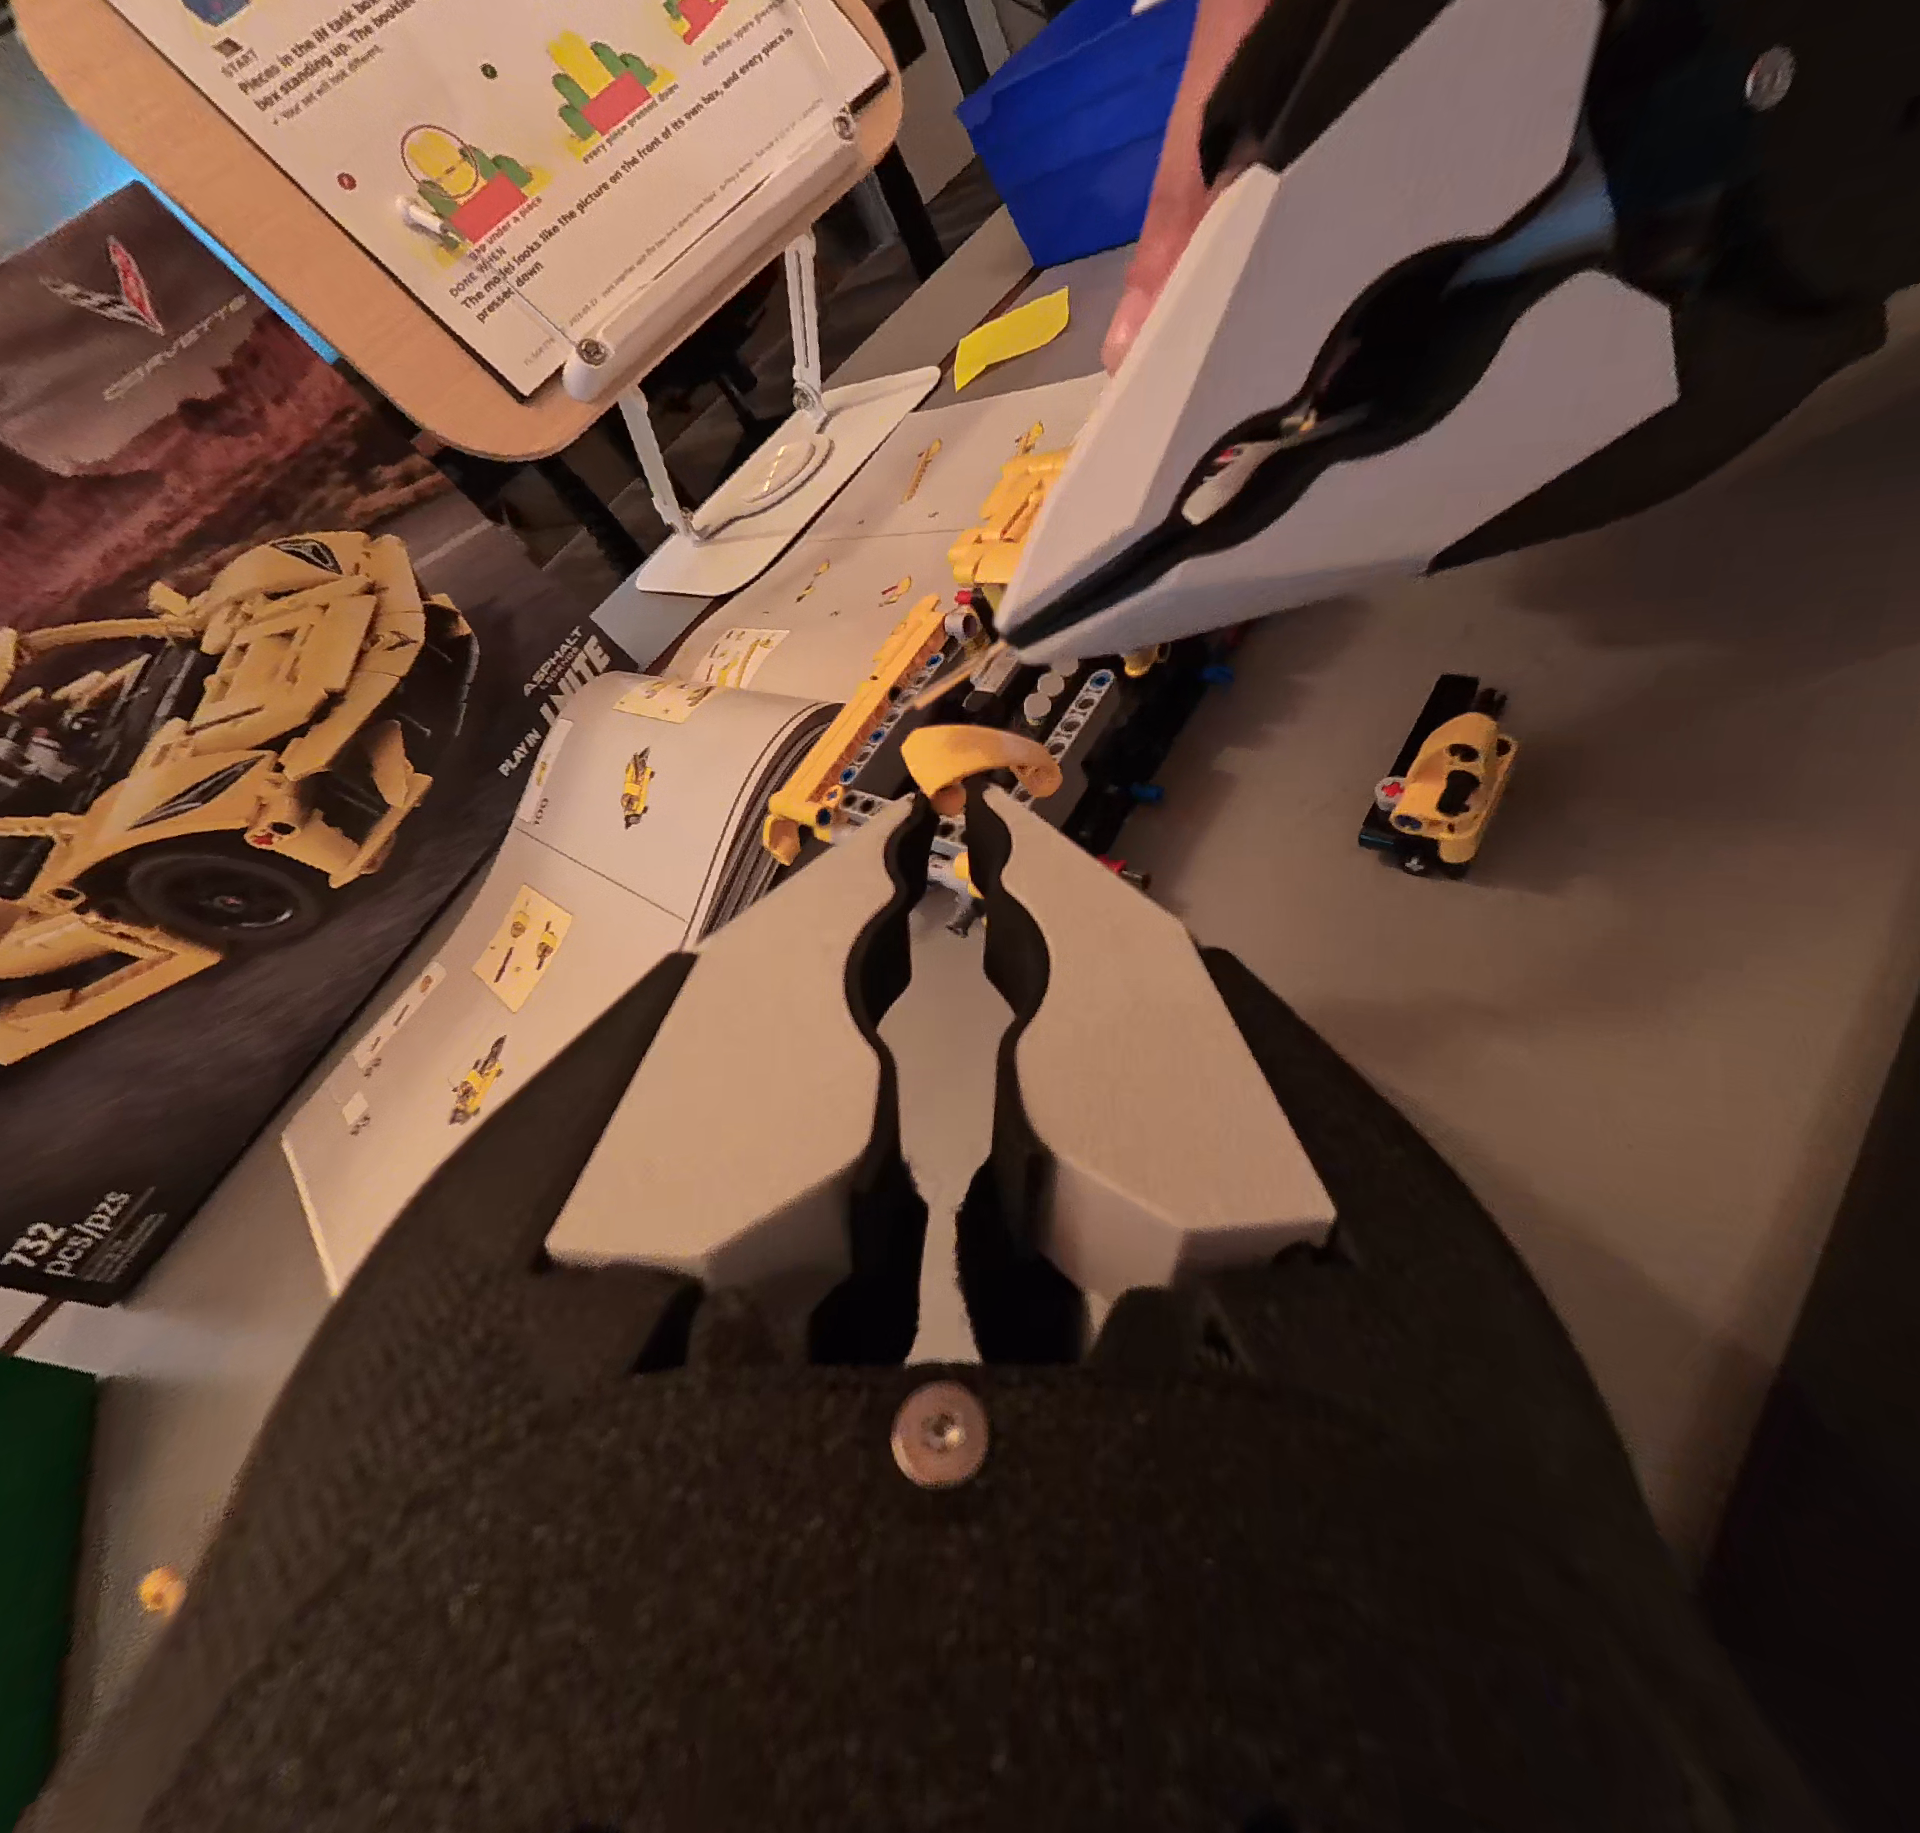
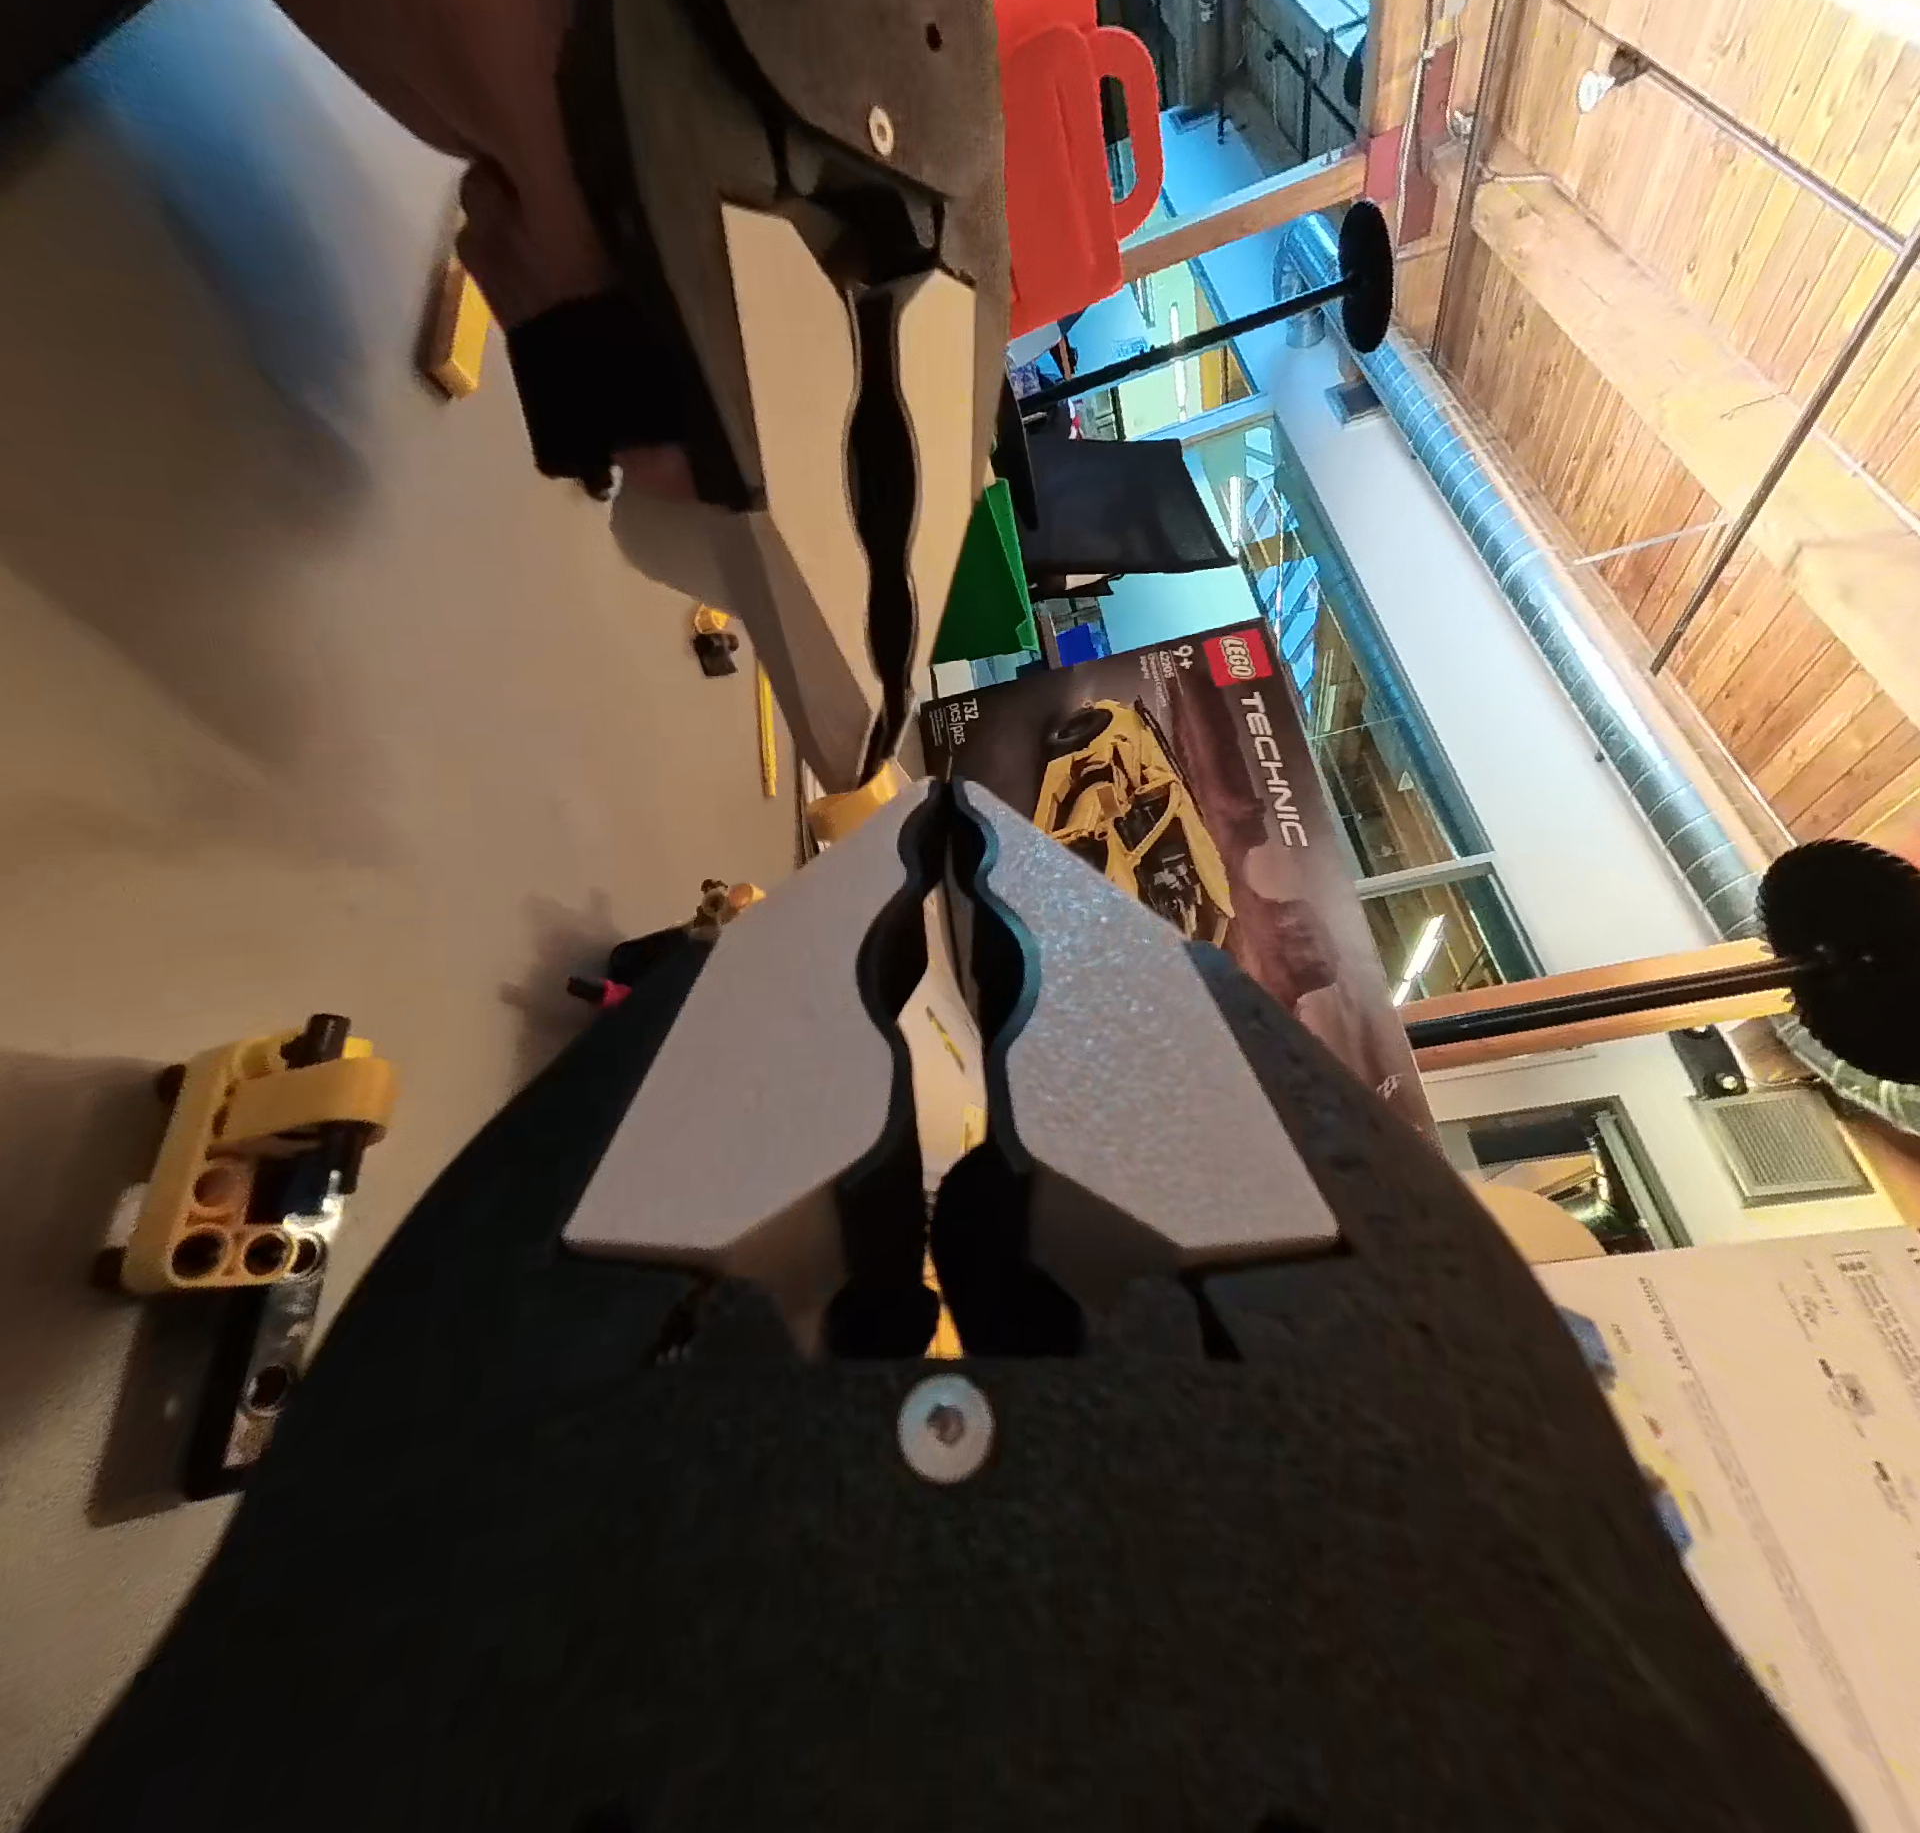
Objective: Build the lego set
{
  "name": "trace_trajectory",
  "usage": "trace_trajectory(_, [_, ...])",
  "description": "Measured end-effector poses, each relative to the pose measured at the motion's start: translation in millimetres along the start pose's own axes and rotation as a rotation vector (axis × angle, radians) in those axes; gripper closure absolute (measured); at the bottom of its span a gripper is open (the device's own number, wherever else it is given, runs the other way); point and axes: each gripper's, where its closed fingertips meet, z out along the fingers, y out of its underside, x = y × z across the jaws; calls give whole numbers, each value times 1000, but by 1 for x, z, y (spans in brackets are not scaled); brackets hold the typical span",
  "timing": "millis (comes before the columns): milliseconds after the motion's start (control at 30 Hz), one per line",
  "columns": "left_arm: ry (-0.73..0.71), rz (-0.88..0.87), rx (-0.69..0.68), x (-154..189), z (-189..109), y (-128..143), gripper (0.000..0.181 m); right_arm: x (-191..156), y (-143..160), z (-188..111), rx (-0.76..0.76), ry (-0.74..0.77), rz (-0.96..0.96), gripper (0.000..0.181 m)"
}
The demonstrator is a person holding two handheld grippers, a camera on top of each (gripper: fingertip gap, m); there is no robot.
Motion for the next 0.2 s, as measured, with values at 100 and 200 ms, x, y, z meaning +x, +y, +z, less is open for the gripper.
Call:
trace_trajectory(100, [0,39,-18,3,2,2,175,-1,2,-1,-10,-8,-23,181])
trace_trajectory(200, [-2,29,-17,3,1,2,175,-3,4,-1,-17,-23,-30,181])
